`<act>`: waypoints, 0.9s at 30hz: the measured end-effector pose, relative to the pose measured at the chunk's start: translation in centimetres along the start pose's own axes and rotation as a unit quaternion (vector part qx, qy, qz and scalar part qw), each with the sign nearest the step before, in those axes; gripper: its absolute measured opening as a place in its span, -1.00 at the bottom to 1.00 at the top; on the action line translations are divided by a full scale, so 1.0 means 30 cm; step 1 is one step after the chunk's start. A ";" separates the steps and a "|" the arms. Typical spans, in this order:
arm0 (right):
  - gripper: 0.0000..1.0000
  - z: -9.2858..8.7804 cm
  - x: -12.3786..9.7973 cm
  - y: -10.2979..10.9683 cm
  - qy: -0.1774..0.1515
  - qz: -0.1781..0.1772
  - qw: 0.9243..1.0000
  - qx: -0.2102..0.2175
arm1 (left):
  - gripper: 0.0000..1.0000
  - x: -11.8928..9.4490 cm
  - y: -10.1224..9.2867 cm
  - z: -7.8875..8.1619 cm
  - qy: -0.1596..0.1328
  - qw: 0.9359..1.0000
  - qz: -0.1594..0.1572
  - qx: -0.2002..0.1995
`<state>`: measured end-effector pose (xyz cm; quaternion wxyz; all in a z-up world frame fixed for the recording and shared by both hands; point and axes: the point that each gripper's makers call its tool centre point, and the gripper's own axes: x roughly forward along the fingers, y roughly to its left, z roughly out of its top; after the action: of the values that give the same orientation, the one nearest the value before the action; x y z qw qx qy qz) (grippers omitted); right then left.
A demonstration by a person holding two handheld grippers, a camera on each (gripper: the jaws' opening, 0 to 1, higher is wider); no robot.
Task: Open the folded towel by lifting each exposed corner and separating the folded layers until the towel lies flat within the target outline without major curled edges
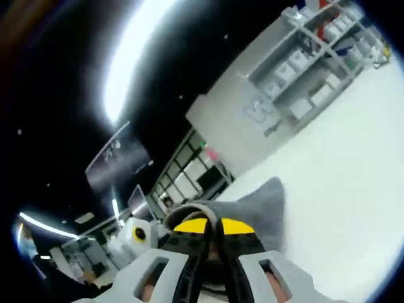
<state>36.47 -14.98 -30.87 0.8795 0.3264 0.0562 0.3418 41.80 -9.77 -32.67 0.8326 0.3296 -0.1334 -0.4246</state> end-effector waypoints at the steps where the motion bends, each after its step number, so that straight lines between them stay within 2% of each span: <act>1: -0.99 -0.001 0.001 0.000 0.003 0.000 1.000 -0.002 | -0.61 -0.002 -0.005 0.003 -0.002 1.000 -0.001 0.011; 4: -0.99 -0.005 0.005 -0.002 0.014 0.003 1.000 -0.012 | -0.66 0.003 -0.007 -0.009 -0.003 1.000 -0.009 0.013; 5: -0.99 -0.006 0.007 -0.008 0.018 -0.001 0.999 -0.027 | -0.68 -0.007 0.000 -0.006 0.002 0.998 0.003 0.061; 6: -0.99 -0.007 0.007 -0.014 0.021 -0.006 0.999 -0.042 | -0.76 -0.012 -0.004 -0.002 0.001 0.997 0.006 0.072; 8: -0.98 -0.014 0.010 -0.020 0.034 -0.011 0.997 -0.074 | -0.88 -0.025 -0.009 0.004 -0.002 0.997 0.007 0.078; 12: -0.96 -0.025 0.018 -0.019 0.054 -0.008 0.992 -0.113 | -0.90 -0.036 -0.007 -0.001 -0.001 0.997 0.008 0.078; 14: -0.90 -0.034 0.025 -0.017 0.072 0.001 0.988 -0.135 | -0.91 -0.039 -0.008 -0.006 0.002 0.995 0.010 0.095; 17: -0.79 -0.047 0.031 -0.026 0.092 -0.002 0.979 -0.183 | -0.92 -0.046 -0.001 0.002 -0.003 0.997 0.012 0.077; 21: -0.71 -0.088 0.033 -0.008 0.116 -0.004 0.955 -0.274 | -0.93 -0.049 0.018 -0.004 -0.001 0.997 0.023 0.079; 23: -0.63 -0.082 0.041 0.003 0.114 -0.007 0.939 -0.325 | -0.93 -0.051 0.021 -0.002 -0.002 0.997 0.024 0.073; 25: -0.61 -0.069 0.050 0.018 0.104 -0.011 0.920 -0.378 | -0.93 -0.052 0.019 0.000 -0.002 0.997 0.024 0.075; 27: -0.61 -0.048 0.062 0.048 0.082 -0.021 0.890 -0.448 | -0.93 -0.052 0.013 0.001 -0.001 0.996 0.023 0.083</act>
<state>36.60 -12.21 -30.89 0.9315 -0.1322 -0.0246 0.3380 41.09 -8.38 -32.30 0.8121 0.3939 -0.1764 -0.3927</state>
